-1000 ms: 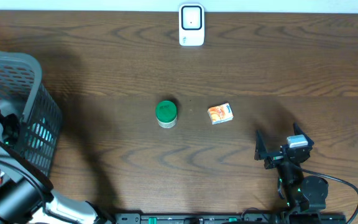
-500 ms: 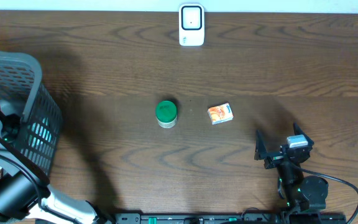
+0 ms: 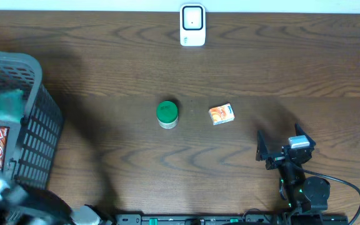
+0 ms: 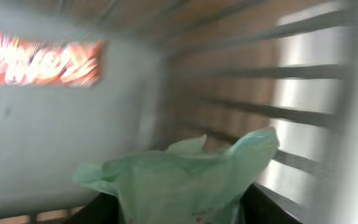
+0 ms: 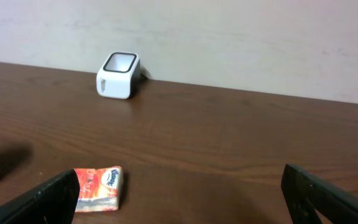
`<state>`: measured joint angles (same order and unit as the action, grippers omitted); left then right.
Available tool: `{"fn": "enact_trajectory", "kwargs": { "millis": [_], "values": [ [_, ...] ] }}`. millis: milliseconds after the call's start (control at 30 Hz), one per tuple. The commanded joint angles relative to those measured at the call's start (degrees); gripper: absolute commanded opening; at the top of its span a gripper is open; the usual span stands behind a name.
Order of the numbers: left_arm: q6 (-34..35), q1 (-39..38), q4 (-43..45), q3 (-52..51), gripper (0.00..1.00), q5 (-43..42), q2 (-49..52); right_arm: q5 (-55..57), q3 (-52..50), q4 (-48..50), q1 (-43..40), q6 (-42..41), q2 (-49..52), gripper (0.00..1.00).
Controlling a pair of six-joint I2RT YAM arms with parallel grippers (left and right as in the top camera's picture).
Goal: Scan the item barcode
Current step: 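Reach the left gripper into the basket and grasp the mint-green wipes pack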
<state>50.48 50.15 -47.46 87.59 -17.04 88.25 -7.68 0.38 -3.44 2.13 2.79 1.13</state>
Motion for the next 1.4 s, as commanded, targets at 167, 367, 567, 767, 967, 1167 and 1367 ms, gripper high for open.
{"fn": "enact_trajectory", "kwargs": {
  "millis": [167, 367, 567, 767, 967, 1167, 1367],
  "values": [
    [-3.54, -2.14, -0.61, 5.05, 0.53, -16.61, -25.18, 0.13, -0.07, -0.22, 0.48, 0.5, 0.02, 0.99],
    [-3.54, -17.75, -4.46, 5.01, 0.44, -19.87, -33.99, 0.13, -0.07, -0.22, 0.48, 0.5, 0.02, 0.99],
    [-4.87, -31.17, -6.67, 4.83, 0.51, -8.31, -34.36, 0.13, -0.07, -0.22, 0.48, 0.5, 0.02, 0.99],
    [-7.04, -32.76, -4.46, 4.81, 0.73, 3.08, -33.48, 0.13, -0.07, -0.22, 0.48, 0.5, 0.02, 0.99],
    [-11.85, -31.63, -0.39, 4.96, 0.91, 23.34, -32.5, 0.13, -0.07, -0.22, 0.48, 0.5, 0.02, 0.99],
    [-19.15, -24.35, -1.97, 4.96, 0.95, 29.11, -25.77, 0.13, -0.07, -0.2, 0.48, 0.5, 0.02, 0.99],
    [-25.18, -15.34, -7.13, 4.94, 0.95, 29.09, -15.39, 0.13, -0.07, -0.22, 0.48, 0.5, 0.02, 0.99]
  ]
}}
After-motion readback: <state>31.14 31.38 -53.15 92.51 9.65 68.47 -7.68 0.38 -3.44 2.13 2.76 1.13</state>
